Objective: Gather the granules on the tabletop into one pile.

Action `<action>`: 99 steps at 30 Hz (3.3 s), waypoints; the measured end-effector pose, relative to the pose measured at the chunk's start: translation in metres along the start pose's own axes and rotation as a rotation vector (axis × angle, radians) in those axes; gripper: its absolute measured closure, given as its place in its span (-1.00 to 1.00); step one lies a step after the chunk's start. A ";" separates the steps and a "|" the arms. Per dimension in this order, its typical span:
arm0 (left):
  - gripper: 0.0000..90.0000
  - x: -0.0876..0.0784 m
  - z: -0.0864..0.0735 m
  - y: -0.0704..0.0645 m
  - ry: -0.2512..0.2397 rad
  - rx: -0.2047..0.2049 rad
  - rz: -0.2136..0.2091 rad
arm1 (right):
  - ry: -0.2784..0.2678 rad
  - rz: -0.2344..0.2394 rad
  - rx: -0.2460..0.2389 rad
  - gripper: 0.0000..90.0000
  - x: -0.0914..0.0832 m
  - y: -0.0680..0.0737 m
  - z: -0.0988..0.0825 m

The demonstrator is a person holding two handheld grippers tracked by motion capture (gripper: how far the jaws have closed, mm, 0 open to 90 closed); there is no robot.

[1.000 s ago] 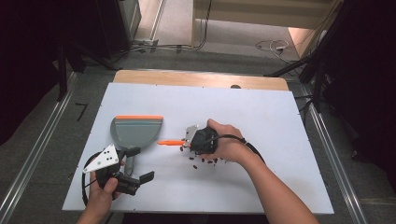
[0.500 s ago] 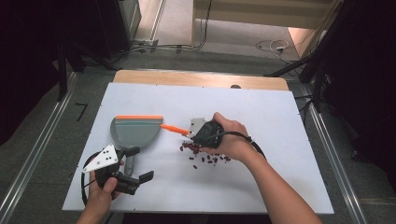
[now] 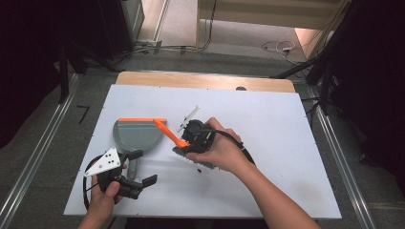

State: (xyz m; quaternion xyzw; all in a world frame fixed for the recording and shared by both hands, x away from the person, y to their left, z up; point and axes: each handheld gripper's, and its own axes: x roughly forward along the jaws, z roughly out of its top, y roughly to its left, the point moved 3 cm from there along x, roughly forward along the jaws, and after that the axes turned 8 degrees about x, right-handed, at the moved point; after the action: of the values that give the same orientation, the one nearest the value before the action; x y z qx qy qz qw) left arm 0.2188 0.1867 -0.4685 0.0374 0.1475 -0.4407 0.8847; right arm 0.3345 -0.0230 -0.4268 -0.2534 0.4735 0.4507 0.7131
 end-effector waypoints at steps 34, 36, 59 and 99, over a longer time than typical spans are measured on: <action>-0.98 0.000 -0.001 0.000 0.002 0.002 -0.004 | -0.088 0.107 0.585 0.51 0.033 -0.091 -0.043; -0.98 0.001 -0.001 -0.001 0.000 0.001 -0.005 | -0.091 0.098 0.593 0.51 0.031 -0.095 -0.047; -0.98 0.003 -0.001 -0.002 0.009 0.003 -0.007 | -0.111 0.041 0.671 0.50 0.012 -0.124 -0.082; -0.98 0.006 -0.001 -0.001 0.014 0.002 -0.011 | -0.071 -0.031 0.118 0.52 -0.051 -0.075 -0.088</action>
State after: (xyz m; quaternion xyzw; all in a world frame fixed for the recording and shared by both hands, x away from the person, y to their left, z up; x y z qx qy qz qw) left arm 0.2208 0.1816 -0.4713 0.0405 0.1536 -0.4455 0.8811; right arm 0.3542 -0.1478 -0.4231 -0.2022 0.4695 0.4194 0.7502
